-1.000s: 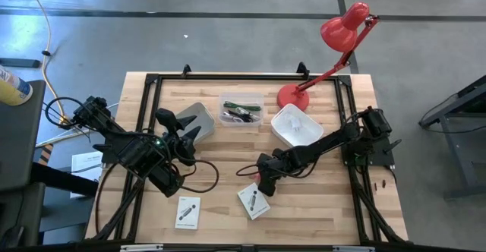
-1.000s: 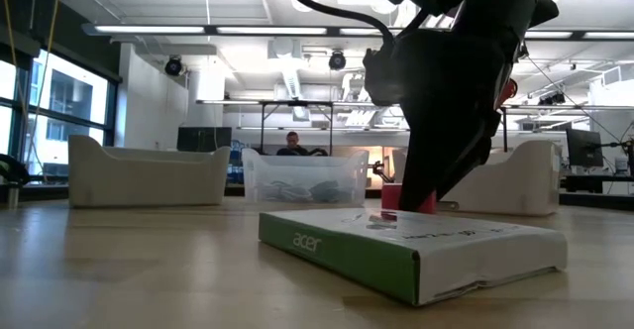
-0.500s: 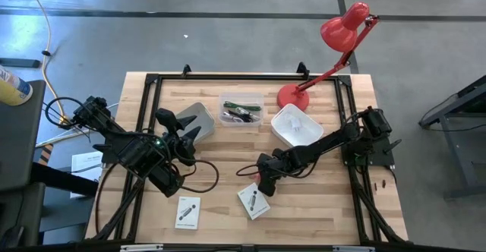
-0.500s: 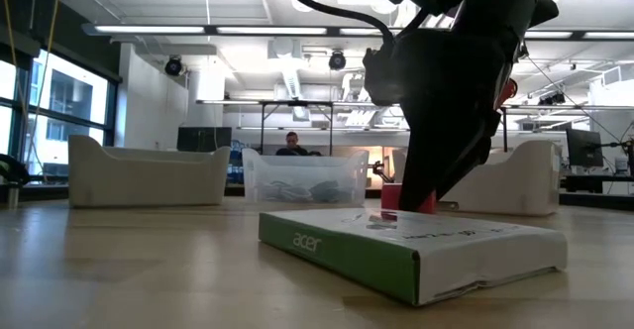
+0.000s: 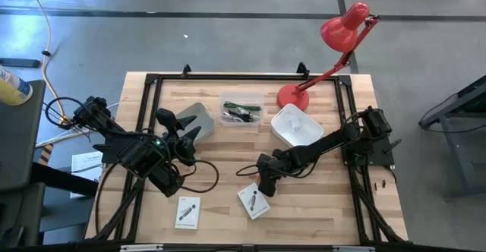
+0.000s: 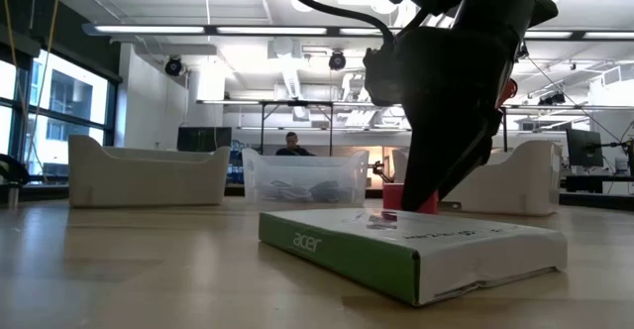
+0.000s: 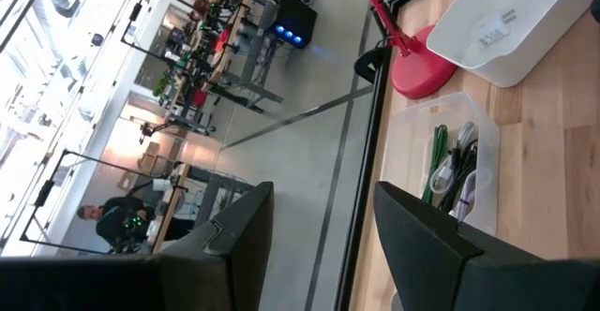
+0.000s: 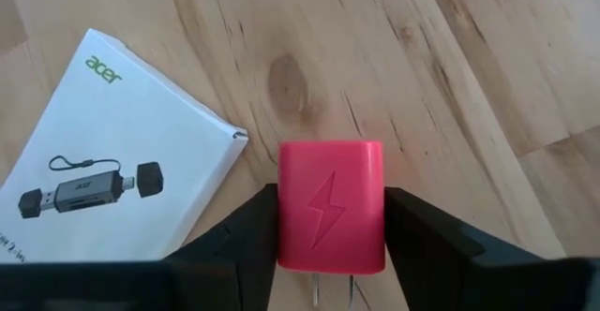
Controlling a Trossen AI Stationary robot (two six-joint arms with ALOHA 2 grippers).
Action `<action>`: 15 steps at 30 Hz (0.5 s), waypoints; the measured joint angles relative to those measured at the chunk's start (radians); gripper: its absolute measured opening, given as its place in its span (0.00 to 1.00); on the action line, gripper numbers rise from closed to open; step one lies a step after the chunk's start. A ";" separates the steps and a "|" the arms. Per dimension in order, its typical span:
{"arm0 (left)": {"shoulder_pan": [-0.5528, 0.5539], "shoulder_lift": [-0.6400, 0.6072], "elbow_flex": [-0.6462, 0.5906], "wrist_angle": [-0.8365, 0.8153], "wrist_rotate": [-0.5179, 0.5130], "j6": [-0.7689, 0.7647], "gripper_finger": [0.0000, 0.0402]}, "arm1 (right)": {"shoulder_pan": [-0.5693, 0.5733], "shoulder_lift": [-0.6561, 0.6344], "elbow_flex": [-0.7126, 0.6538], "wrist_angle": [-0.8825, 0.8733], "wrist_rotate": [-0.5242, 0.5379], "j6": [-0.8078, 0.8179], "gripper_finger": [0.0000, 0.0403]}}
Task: Pick and place items into bin
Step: Put the pink charger adapter into the white bin
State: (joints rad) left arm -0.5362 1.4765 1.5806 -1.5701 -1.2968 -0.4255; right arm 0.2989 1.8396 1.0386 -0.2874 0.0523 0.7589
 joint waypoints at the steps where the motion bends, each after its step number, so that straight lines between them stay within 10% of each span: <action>1: 0.000 0.000 0.000 0.000 0.000 0.000 0.43 | 0.000 0.000 0.000 0.000 -0.003 0.000 0.41; 15: 0.000 0.000 0.000 0.000 0.000 0.000 0.43 | 0.000 -0.001 0.000 0.001 -0.070 0.000 0.44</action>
State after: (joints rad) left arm -0.5365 1.4765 1.5806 -1.5700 -1.2968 -0.4255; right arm 0.2989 1.8389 1.0386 -0.2867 -0.0174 0.7593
